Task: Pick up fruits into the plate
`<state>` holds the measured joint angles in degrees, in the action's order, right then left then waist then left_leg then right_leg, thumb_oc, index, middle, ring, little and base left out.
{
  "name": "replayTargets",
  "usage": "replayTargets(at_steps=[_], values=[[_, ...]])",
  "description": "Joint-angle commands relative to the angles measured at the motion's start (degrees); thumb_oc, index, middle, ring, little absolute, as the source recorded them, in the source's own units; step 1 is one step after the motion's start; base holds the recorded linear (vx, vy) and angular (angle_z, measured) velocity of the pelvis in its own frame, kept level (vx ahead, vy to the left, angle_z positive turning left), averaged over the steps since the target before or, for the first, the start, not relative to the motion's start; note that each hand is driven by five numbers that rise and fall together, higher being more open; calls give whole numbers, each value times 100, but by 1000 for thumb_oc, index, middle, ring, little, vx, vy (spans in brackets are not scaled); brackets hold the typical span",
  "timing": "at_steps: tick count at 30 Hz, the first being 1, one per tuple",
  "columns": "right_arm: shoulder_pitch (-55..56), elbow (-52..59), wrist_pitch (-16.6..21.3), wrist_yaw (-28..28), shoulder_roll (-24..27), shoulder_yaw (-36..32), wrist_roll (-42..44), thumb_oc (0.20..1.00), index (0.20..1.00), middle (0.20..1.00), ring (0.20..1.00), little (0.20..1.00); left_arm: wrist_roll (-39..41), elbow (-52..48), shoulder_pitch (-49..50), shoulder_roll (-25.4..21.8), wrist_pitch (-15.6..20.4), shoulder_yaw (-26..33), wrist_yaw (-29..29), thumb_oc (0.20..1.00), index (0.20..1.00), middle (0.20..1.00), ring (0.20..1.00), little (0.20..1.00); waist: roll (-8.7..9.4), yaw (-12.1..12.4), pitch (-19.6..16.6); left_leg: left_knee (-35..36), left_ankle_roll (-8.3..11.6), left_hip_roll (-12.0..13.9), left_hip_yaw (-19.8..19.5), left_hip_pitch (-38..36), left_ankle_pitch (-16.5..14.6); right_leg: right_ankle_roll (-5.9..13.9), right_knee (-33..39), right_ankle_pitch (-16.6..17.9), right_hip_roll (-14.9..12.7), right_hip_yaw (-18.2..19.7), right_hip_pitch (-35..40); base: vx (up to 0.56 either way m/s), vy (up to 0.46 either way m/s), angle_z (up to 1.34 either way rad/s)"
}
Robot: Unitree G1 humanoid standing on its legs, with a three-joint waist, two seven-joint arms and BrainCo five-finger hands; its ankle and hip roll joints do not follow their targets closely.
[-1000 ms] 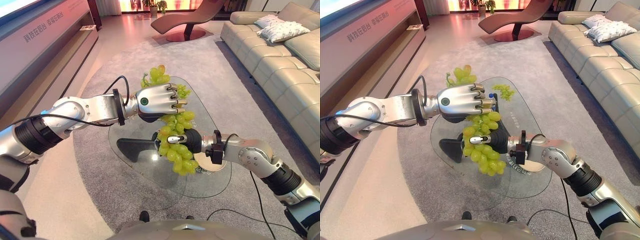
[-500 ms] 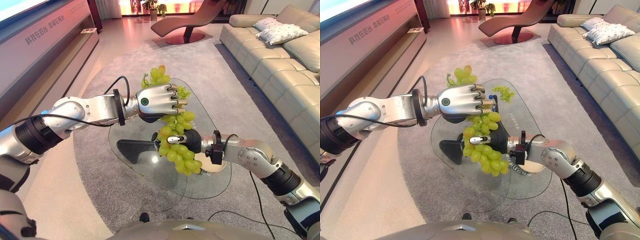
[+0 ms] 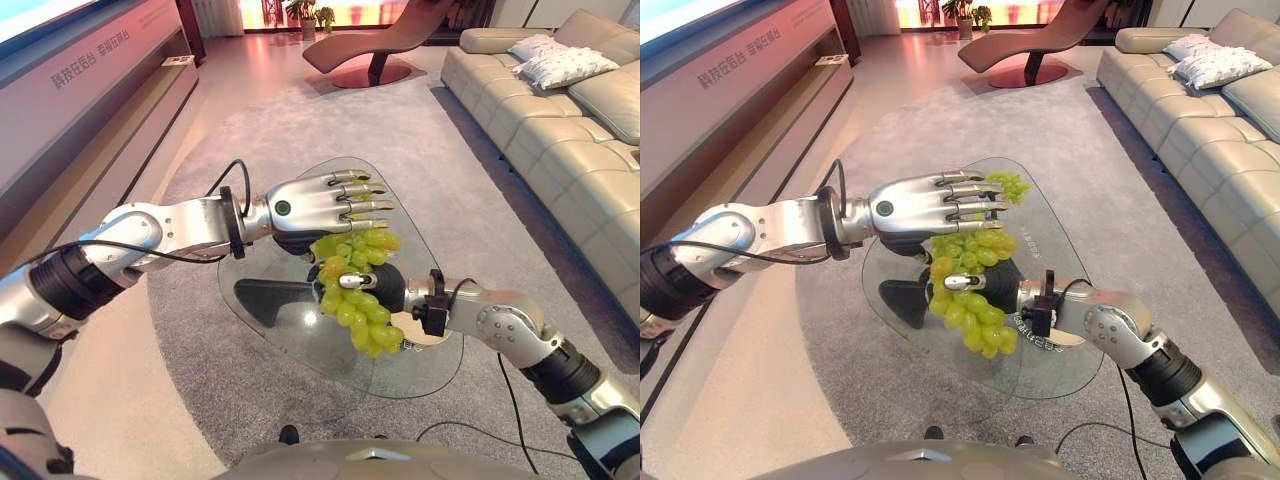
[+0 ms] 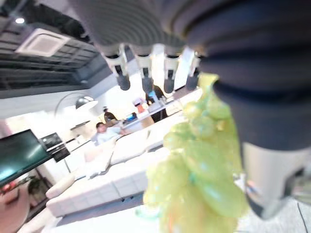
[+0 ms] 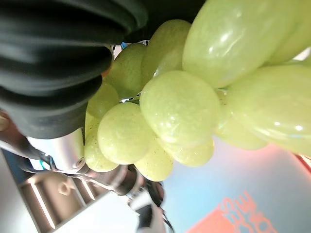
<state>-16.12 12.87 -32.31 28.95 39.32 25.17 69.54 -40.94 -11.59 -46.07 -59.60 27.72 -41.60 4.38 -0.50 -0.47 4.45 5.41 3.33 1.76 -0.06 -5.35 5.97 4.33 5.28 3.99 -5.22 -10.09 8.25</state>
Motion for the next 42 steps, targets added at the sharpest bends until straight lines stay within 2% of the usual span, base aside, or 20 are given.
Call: replayTargets(at_steps=[1, 8, 12, 15, 19, 21, 22, 23, 24, 26, 28, 29, 32, 33, 35, 38, 42], values=[[-32, -20, 725, 121, -215, -688, 143, 200, 200, 200, 200, 200, 386, 423, 235, -281, -7, 549, 182, 1000, 1000, 1000, 1000, 1000, 196, 203, -71, -41, 3, -26, 255, -516, -847, 426, -28, -189, -248, -154, 149, 0, 0, 0], [411, -523, 1112, 192, -219, -1218, -111, 200, 200, 200, 200, 200, 817, 776, 1189, -332, -55, 1230, 164, 1000, 1000, 1000, 1000, 1000, 205, 272, -36, -41, 1, -13, 244, -522, -846, 429, -28, -185, -265, -197, 160, 4, -1, 0], [773, -849, 1356, 131, -286, -1601, -393, 200, 200, 200, 200, 200, 1318, 1010, 2077, -83, -229, 1852, -46, 1000, 1000, 1000, 1000, 1000, 212, 318, -9, -41, -1, 0, 227, -537, -853, 437, -28, -185, -276, -214, 169, 50, -14, 0], [1106, -1111, 1682, 78, -408, -1908, -870, 200, 200, 200, 200, 200, 1853, 1290, 2963, 347, -571, 2438, -332, 1000, 1000, 1000, 1000, 1000, 230, 339, 60, -41, -5, 18, 215, -542, -849, 445, -28, -173, -282, -210, 164, 49, -40, 3], [1244, -1458, 2036, -127, -491, -2117, -1434, 200, 200, 200, 200, 200, 2493, 1859, 3592, 883, -1157, 2838, -561, 1000, 1000, 1000, 1000, 1000, 242, 352, 201, -53, 7, 45, 234, -505, -834, 447, -28, -153, -287, -199, 115, 5, -43, 2], [1181, -1620, 2207, -351, -490, -2121, -1555, 200, 200, 200, 200, 200, 2932, 2324, 3734, 1100, -1581, 2833, -553, 1000, 1000, 1000, 1000, 1000, 236, 356, 353, -83, 15, 55, 232, -416, -823, 446, -28, -131, -291, -170, 22, -82, -53, 0], [1150, -1676, 2278, -432, -493, -2116, -1624, 200, 200, 200, 200, 200, 2986, 2473, 3750, 1169, -1601, 2827, -544, 1000, 1000, 1000, 1000, 1000, 234, 361, 401, -94, 16, 56, 229, -382, -819, 449, -28, -122, -295, -160, -12, -143, -68, -1], [1066, -1813, 2398, -639, -492, -2101, -1773, 200, 200, 200, 200, 200, 3587, 2807, 3772, 1338, -2054, 2814, -571, 1000, 1000, 1000, 1000, 1000, 226, 370, 517, -114, 21, 64, 231, -300, -803, 454, -28, -97, -306, -149, -93, -135, -69, -1], [1003, -1922, 2538, -773, -515, -2078, -1913, 200, 200, 200, 200, 200, 3872, 3119, 3805, 1531, -2225, 2795, -493, 1000, 1000, 1000, 1000, 1000, 213, 371, 623, -130, 21, 67, 235, -233, -793, 460, -28, -79, -311, -133, -162, -201, -93, 1], [817, -2123, 2785, -1107, -545, -2032, -2175, 200, 200, 200, 200, 200, 4435, 3808, 3899, 1921, -2350, 2788, -388, 1000, 1000, 1000, 1000, 1000, 175, 353, 912, -193, 16, 81, 245, -37, -775, 457, -57, -37, -327, -82, -376, -217, -79, 0], [503, -2376, 2992, -1429, -544, -1998, -2620, 200, 200, 200, 200, 200, 4805, 4457, 3936, 2314, -2308, 2805, -335, 1000, 1000, 1000, 1000, 1000, 122, 311, 1251, -250, 7, 73, 249, 195, -731, 435, -82, 16, -322, -6, -602, -253, -52, -5], [428, -2429, 3010, -1503, -531, -1990, -2701, 200, 200, 200, 200, 200, 4869, 4555, 3925, 2383, -2339, 2795, -336, 1000, 1000, 1000, 1000, 1000, 109, 301, 1311, -262, 6, 72, 253, 237, -721, 430, -88, 27, -320, 9, -643, -254, -42, -5], [-256, -2932, 3137, -2045, -379, -1833, -3233, 200, 200, 200, 200, 200, 5311, 5494, 3749, 2900, -2418, 2689, -296, 1000, 1000, 1000, 1000, 1000, 5, 230, 1801, -343, -3, 52, 263, 593, -627, 383, -165, 108, -304, 114, -999, -198, -21, -5], [-306, -2973, 3156, -2060, -363, -1820, -3246, 200, 200, 200, 200, 200, 5353, 5570, 3726, 2931, -2405, 2688, -291, 1000, 1000, 1000, 1000, 1000, -2, 224, 1833, -354, -2, 52, 264, 623, -624, 380, -179, 110, -304, 119, -1031, -163, -29, -9], [-849, -3511, 3205, -2365, -143, -1755, -3544, 200, 200, 200, 200, 200, 5637, 6293, 3534, 3257, -2545, 2598, -198, 1000, 1000, 1000, 1000, 1000, -55, 182, 2217, -471, 9, 26, 240, 965, -553, 335, -314, 134, -280, 185, -1372, -193, -54, -7], [-1413, -4066, 3184, -2595, 82, -1681, -3632, 200, 200, 200, 200, 200, 5721, 6821, 3364, 3484, -2664, 2463, 132, 1000, 1000, 1000, 1000, 1000, -101, 158, 2534, -598, 29, -3, 177, 1329, -480, 291, -503, 134, -244, 209, -1768, -130, -75, -10], [-2071, -4787, 3195, -3003, 287, -1444, -3792, 200, 200, 200, 200, 200, 5714, 7022, 3219, 3679, -2664, 2277, 462, 1000, 1000, 1000, 1000, 1000, -210, 162, 2534, -734, 25, -68, 51, 2022, -400, 212, -785, 104, -200, 193, -2555, -57, -76, -7]])
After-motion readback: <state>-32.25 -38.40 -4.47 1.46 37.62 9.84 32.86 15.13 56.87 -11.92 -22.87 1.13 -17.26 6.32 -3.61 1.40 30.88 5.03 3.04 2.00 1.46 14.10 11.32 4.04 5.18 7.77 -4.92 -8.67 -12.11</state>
